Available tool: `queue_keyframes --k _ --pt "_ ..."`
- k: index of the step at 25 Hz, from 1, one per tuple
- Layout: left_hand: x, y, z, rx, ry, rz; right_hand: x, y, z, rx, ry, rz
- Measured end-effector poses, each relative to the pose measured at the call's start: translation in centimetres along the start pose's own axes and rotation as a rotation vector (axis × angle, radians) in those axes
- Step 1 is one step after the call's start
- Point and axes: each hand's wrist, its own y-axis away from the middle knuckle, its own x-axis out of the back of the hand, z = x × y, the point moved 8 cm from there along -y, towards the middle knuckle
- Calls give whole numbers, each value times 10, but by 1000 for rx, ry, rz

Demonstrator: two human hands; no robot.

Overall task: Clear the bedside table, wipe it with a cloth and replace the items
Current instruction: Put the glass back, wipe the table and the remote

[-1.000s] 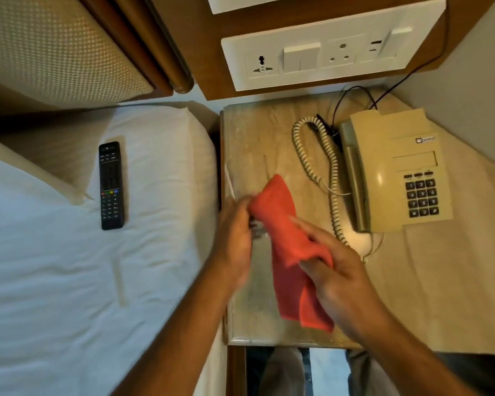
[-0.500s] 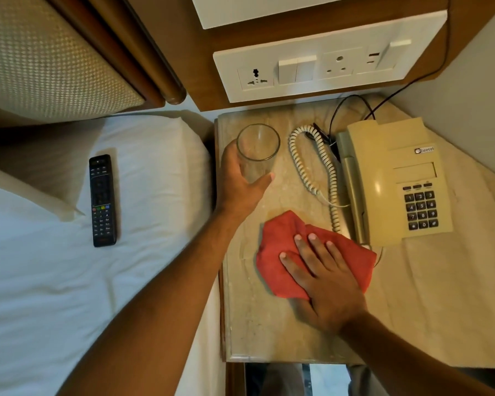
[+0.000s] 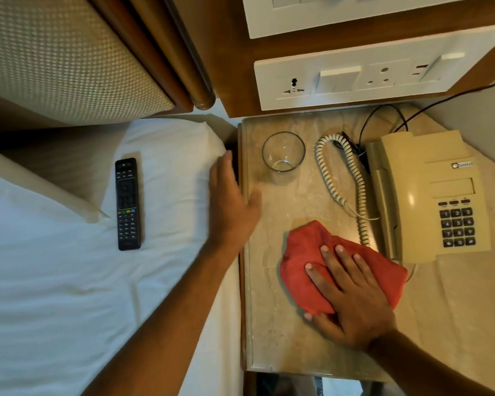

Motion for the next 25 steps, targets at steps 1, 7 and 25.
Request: queue_keyframes --k 1,7,25 --pt "37 3 -15 -16 -142 124 -2 -1 0 -1 14 -8" --pt "151 28 -125 493 -639 85 6 -4 -6 8 13 -3" --pt "-50 200 70 1068 1182 -434 139 -14 -50 -454 -996 301"
